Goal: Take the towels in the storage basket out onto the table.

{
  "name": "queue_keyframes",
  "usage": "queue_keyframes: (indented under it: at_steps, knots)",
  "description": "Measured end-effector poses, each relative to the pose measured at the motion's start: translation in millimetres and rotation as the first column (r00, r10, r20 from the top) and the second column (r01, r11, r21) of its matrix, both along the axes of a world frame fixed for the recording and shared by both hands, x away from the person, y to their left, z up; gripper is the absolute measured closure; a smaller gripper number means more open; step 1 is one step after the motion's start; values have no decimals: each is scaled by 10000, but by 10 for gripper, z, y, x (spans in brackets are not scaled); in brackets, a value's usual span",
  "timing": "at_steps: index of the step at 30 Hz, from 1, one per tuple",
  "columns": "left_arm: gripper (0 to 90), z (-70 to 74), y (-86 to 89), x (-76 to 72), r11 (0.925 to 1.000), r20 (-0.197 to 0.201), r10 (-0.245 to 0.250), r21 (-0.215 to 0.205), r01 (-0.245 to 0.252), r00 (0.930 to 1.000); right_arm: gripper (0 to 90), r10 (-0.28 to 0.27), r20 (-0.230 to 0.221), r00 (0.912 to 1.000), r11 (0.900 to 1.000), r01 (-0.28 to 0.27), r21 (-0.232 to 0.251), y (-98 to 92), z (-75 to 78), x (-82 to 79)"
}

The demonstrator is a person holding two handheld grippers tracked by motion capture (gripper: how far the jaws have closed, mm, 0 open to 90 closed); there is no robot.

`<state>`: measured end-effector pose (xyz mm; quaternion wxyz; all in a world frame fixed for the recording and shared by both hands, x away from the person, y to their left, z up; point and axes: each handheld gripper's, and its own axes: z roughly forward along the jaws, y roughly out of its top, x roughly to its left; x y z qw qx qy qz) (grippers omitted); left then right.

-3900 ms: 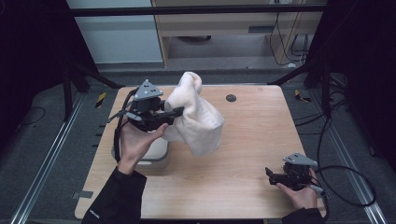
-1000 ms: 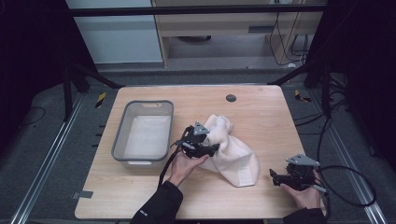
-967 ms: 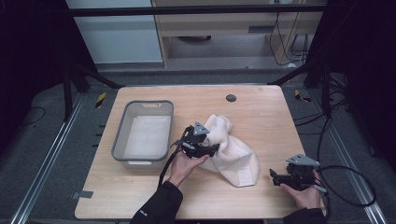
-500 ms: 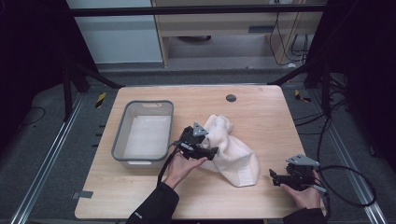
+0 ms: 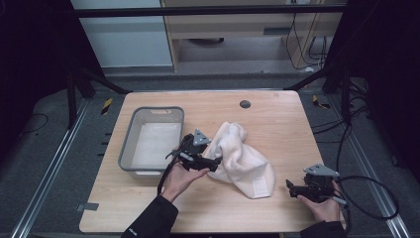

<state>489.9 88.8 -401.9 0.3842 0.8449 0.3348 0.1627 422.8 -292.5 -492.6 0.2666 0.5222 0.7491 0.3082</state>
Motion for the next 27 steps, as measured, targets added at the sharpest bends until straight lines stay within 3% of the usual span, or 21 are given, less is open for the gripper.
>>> queue_keyframes:
  at_steps: [10, 19, 27]
  knots:
    - [174, 42, 279, -137, 9999, 44, -26, -107, 27, 10000, 49, -29, 11, 10000, 10000, 29, 1, -3, 0, -2]
    - [174, 48, 531, -295, 9994, 436, 108, -326, -94, 9990, 46, -59, -3, 10000, 10000, 59, 16, -7, -3, -2]
    - [177, 9, 834, -417, 9964, 595, 612, -629, -575, 9963, 45, -59, -16, 10000, 10000, 59, -21, -5, -3, -4]
